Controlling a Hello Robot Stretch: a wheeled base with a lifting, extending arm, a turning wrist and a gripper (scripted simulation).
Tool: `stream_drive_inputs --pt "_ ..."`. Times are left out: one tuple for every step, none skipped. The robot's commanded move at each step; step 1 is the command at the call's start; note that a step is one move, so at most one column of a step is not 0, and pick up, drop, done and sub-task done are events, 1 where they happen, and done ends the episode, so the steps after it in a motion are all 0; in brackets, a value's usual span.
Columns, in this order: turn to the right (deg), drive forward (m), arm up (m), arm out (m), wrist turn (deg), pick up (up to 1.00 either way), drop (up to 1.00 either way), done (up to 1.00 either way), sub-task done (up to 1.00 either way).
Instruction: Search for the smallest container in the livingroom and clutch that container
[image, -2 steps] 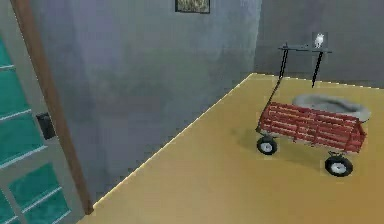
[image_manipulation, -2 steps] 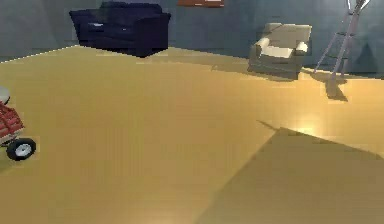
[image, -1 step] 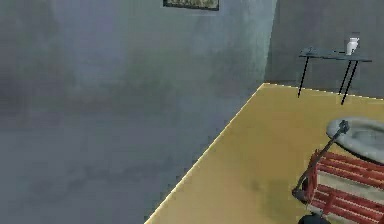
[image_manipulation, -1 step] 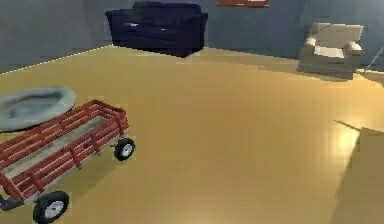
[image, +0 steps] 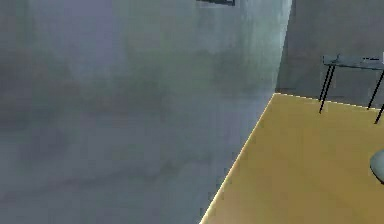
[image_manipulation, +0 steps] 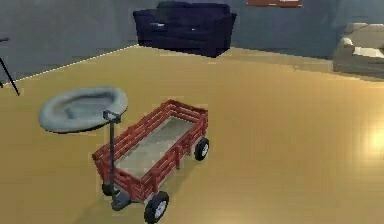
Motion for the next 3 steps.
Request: stream_drive_inputs --pt "33.0 0.0 0.0 0.0 0.0 0.0 0.0 0.0 0.0" --pt "0.0 0.45 0.0 0.0 0.0 0.0 0.0 0.0 0.0" --pt "0.0 0.6 0.0 0.0 0.0 0.0 0.0 0.0 0.0"
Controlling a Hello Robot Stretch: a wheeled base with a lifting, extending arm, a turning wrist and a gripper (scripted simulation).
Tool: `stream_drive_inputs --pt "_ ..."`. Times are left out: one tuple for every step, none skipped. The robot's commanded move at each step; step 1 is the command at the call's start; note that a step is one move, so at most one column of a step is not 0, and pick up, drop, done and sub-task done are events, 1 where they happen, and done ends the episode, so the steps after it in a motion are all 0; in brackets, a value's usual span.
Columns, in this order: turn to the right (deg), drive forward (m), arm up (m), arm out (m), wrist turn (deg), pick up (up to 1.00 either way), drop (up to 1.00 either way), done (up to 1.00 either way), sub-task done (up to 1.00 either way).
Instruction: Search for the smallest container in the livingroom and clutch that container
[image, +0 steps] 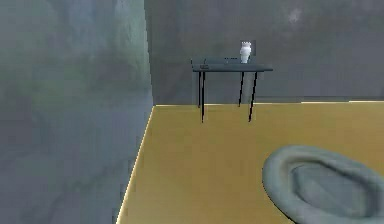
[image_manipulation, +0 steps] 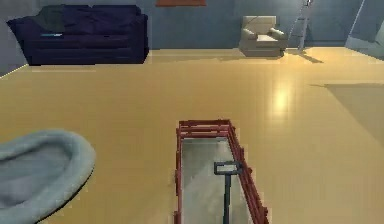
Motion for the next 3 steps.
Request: stream_drive_inputs --pt "9.0 0.0 0.0 0.0 0.0 0.0 0.0 0.0 0.0" --pt "0.0 1.0 0.0 0.0 0.0 0.0 0.0 0.0 0.0" --pt "0.0 0.65 0.0 0.0 0.0 0.0 0.0 0.0 0.0"
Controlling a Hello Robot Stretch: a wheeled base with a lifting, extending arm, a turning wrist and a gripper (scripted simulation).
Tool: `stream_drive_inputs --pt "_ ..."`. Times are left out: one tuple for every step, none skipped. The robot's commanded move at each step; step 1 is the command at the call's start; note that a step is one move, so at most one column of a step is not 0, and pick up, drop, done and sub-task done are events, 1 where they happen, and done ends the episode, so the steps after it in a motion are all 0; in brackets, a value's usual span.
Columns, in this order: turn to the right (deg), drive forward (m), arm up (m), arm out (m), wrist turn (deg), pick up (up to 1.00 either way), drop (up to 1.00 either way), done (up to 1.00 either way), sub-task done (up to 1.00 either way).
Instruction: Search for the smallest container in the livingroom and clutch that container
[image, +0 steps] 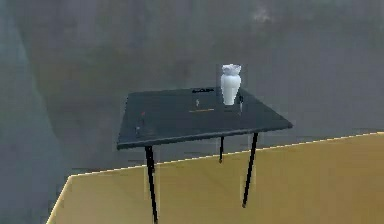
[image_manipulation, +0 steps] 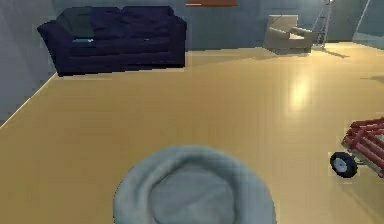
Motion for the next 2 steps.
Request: stream_drive_inputs --pt "9.0 0.0 0.0 0.0 0.0 0.0 0.0 0.0 0.0" --pt "0.0 0.55 0.0 0.0 0.0 0.0 0.0 0.0 0.0"
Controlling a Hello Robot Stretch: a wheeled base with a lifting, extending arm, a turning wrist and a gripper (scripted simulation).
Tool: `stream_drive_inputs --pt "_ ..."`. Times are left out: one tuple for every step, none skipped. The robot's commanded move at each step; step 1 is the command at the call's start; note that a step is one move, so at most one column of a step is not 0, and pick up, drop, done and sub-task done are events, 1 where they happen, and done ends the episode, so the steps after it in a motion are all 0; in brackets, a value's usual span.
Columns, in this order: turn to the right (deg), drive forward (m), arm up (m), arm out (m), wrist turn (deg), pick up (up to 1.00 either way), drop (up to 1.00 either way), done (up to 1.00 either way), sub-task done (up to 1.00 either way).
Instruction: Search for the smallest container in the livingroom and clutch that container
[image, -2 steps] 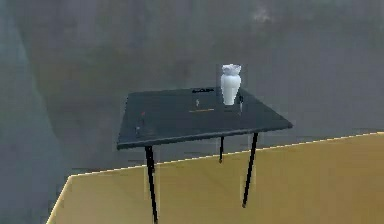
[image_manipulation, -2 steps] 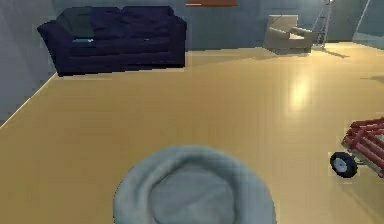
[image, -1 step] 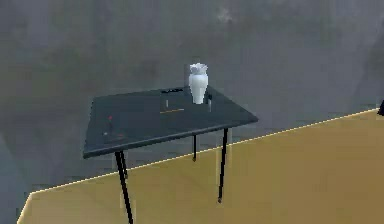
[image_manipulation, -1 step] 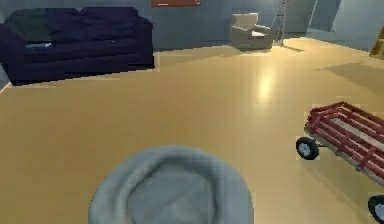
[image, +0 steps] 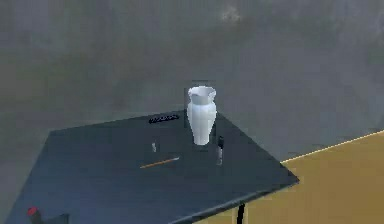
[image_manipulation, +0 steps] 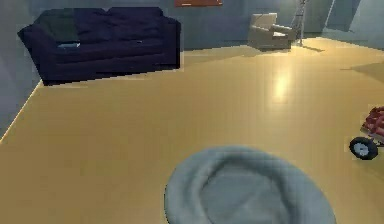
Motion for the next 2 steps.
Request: stream_drive_inputs --pt "-45.0 0.0 0.0 0.0 0.0 0.0 0.0 0.0 0.0" --pt "-36.0 0.0 0.0 0.0 0.0 0.0 0.0 0.0 0.0"
